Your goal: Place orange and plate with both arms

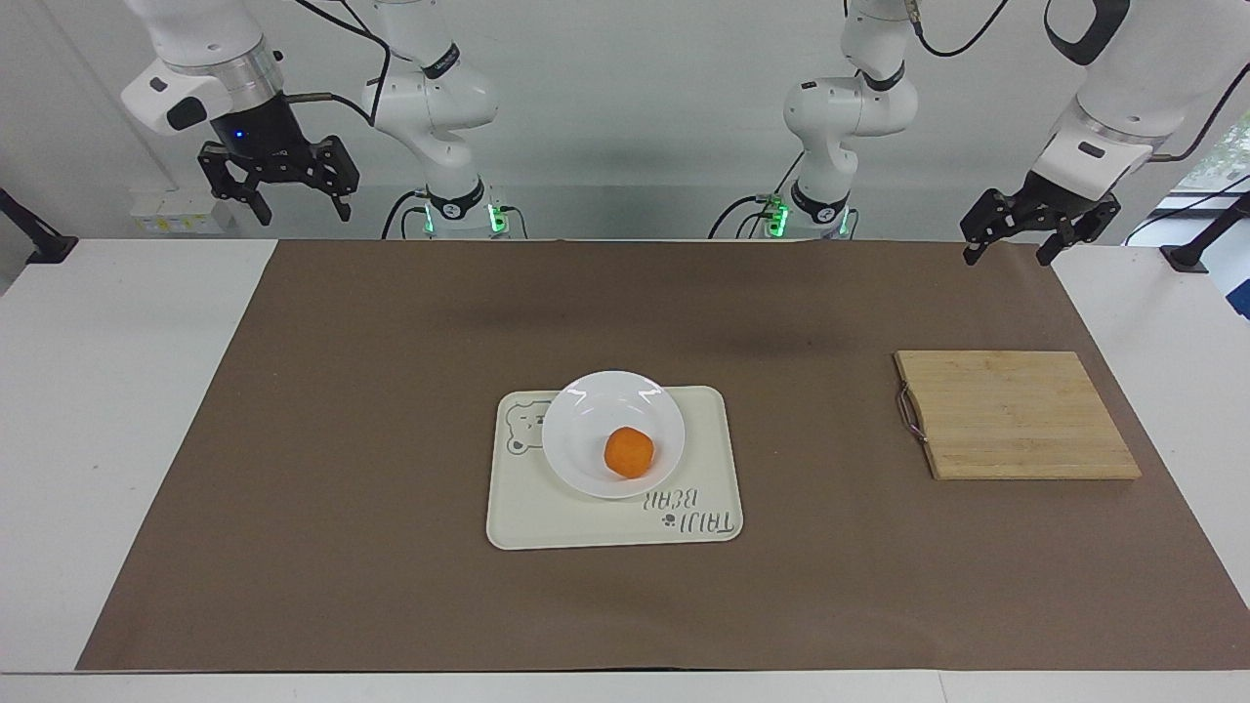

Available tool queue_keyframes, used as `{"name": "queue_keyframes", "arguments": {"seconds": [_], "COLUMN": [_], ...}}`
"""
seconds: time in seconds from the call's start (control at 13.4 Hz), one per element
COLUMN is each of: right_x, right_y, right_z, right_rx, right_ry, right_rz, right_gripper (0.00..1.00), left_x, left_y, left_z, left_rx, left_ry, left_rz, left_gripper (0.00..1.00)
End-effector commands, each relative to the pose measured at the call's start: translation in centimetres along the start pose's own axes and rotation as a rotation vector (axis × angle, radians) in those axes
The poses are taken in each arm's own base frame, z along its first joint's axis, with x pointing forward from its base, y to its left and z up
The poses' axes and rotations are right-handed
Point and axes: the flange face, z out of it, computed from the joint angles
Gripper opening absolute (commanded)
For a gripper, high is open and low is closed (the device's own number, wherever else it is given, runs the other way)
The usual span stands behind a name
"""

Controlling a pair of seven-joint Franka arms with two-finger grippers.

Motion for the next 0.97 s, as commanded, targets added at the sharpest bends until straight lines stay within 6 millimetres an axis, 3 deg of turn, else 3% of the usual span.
{"name": "queue_keyframes", "arguments": {"seconds": [0.0, 0.82, 0.89], "right_x": [-0.28, -0.28, -0.97], "right_y": [0.14, 0.16, 0.81], "right_z": [-0.12, -0.12, -0.73], "right_rx": [0.003, 0.002, 0.005], "right_ry": [-0.006, -0.006, -0.005], "right_rz": [0.022, 0.024, 0.038], "right_gripper": [1.00, 1.00, 1.00], "left_x": [-0.14, -0.14, -0.14], "left_y": [-0.30, -0.29, -0.30], "left_z": [-0.13, -0.13, -0.13], "left_rx": [0.015, 0.015, 0.015], "left_ry": [-0.011, -0.011, -0.011], "left_rz": [0.001, 0.001, 0.001], "left_gripper": [1.00, 1.00, 1.00]}}
